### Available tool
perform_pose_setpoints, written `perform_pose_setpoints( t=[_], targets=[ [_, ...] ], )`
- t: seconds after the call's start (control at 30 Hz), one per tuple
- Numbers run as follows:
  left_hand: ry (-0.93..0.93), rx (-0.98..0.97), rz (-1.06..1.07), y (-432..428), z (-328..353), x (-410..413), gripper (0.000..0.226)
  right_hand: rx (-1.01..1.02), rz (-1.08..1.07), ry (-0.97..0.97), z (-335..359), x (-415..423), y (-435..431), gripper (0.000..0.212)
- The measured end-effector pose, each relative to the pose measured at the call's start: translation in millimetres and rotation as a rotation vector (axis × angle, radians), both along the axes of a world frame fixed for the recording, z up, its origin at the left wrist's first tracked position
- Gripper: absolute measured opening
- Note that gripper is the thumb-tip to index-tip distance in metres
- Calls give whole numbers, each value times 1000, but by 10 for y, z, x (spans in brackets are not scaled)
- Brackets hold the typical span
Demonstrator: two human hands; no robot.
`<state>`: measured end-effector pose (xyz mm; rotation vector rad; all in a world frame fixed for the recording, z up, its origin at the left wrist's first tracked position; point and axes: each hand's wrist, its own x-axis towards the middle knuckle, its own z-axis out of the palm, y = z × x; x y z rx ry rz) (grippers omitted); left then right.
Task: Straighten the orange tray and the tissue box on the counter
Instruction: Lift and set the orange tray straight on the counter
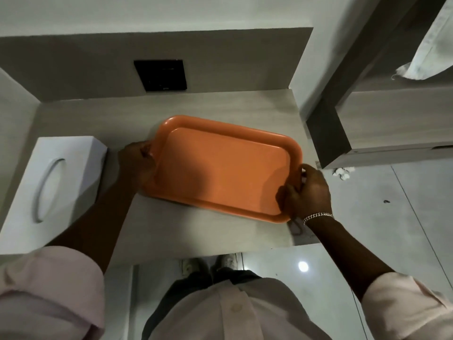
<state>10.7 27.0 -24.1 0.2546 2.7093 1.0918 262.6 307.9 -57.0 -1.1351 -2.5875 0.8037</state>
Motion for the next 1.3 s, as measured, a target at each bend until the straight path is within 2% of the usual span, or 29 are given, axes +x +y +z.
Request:
perform_pose_setpoints(
  t=[0.1,0.27,0.57,0.8,0.97,1.3],
  targets=[
    [-51,64,124,-5,-45,-38,32,-124,-111,44,-12,1,-54,43],
    [-46,73,138,-91,-94,-151,33,-58,-97,77,26,-78,3,29],
    [-56,147,198,-245,22,-342,32,61,65,67,273,-601,282,34],
    [-8,34,231,-315,97,-566,28,73,141,36,381,-1099,373,36],
    [-43,18,209,-293,70,-711,22,35,145,-32,353,-1351,435,36],
    [-72,34,215,-240,62,-657,25,-15,118,-97,189,-1498,507,37]
  ],
)
